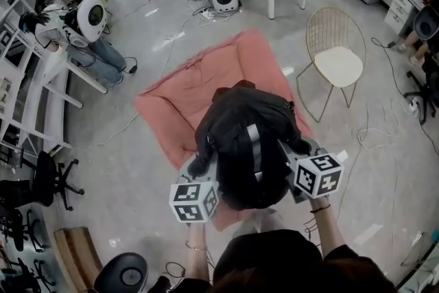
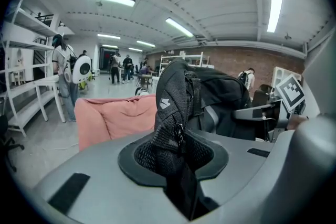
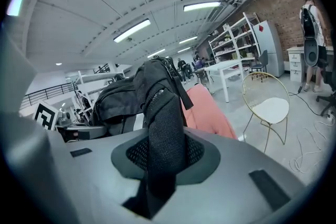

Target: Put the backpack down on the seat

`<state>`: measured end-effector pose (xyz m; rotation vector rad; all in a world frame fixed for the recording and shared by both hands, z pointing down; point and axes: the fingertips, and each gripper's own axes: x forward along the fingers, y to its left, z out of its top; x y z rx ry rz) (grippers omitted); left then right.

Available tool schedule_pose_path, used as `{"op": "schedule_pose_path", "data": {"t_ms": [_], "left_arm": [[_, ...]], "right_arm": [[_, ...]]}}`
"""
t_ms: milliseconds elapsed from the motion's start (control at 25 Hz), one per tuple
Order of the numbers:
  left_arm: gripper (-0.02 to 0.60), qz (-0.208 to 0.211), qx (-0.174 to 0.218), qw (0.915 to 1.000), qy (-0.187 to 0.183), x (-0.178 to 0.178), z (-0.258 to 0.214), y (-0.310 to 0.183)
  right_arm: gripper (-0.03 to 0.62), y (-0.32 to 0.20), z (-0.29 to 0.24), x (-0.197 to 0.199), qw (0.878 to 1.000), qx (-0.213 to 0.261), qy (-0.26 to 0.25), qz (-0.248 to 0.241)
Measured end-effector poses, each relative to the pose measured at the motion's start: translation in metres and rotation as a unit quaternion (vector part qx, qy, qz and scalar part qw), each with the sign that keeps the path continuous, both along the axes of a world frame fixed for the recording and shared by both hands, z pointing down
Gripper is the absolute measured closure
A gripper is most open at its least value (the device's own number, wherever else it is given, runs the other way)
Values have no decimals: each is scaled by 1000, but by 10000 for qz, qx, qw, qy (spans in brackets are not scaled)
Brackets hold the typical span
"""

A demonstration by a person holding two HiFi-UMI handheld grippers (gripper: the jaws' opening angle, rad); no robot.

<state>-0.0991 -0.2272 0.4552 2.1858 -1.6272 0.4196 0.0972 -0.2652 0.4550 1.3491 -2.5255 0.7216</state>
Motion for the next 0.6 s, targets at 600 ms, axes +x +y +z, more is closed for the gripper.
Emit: {"op": "schedule_pose_path", "data": {"t_ms": [600], "left_arm": [[480, -18, -689, 9975, 144, -19, 89, -73]], "right_arm": [[516, -68, 85, -21, 9978, -630, 164, 137]]}}
